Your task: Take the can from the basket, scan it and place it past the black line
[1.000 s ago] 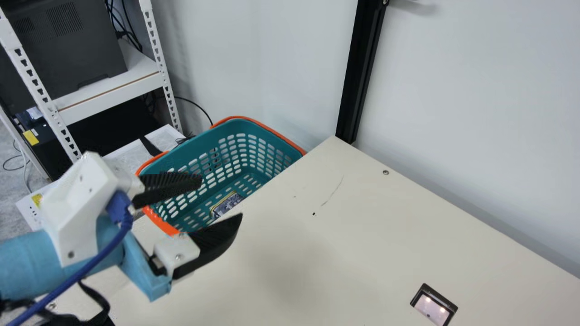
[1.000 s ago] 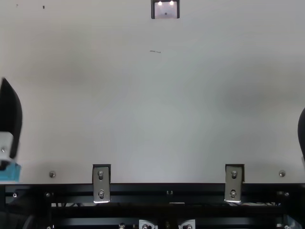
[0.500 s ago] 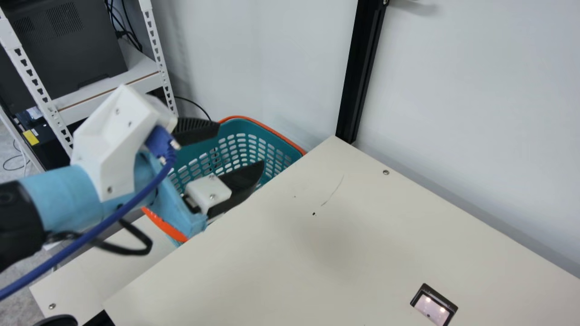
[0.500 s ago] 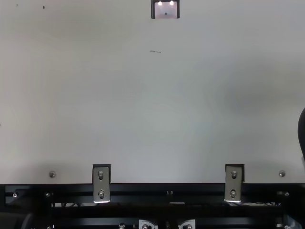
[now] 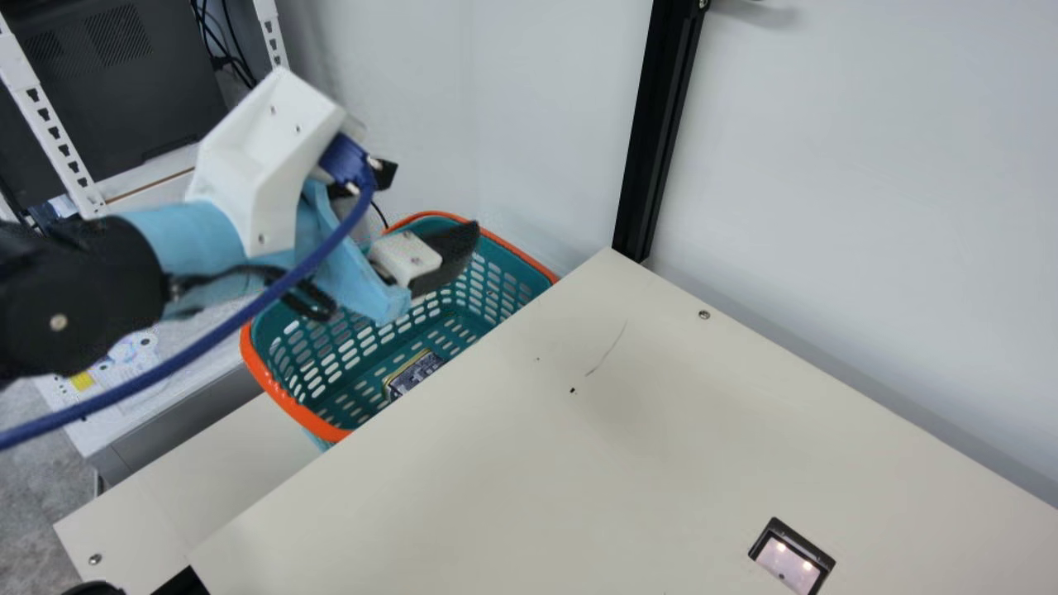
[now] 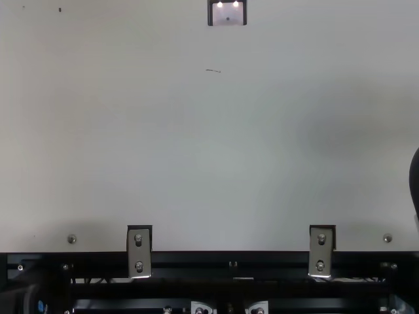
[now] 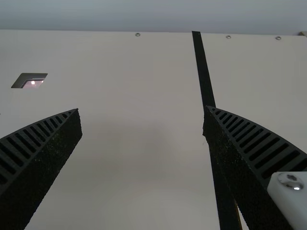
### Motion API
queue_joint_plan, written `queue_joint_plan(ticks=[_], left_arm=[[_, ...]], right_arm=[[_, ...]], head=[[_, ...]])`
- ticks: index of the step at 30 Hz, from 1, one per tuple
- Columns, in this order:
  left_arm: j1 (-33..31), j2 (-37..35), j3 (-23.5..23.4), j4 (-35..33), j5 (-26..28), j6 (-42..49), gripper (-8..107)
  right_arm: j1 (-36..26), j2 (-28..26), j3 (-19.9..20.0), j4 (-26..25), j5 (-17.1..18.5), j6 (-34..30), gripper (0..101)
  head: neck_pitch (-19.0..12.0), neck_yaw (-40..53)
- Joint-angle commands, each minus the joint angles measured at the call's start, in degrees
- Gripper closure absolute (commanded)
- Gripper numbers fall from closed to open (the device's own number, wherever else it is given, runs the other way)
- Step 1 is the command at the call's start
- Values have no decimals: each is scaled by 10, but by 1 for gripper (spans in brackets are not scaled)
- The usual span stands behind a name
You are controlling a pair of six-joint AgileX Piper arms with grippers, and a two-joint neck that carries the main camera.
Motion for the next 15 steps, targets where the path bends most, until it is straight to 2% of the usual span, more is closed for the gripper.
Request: queue_joint_plan(ticks=[1,3,4,9,15], left_arm=[[54,26,-17,-78,0,93,9],[86,48,-35,-118,3,138,9],[47,29,-22,-57,0,61,9],[86,49,-35,-116,0,133,9],[80,61,-46,-87,-5,115,9]], right_arm=[[0,0,0,0,0,0,0],[0,0,0,0,0,0,0],[0,0,0,0,0,0,0],[0,0,0,0,0,0,0],[0,0,0,0,0,0,0]], head=[[-18,16],[-18,16],[-18,16],[-18,16],[-18,16]])
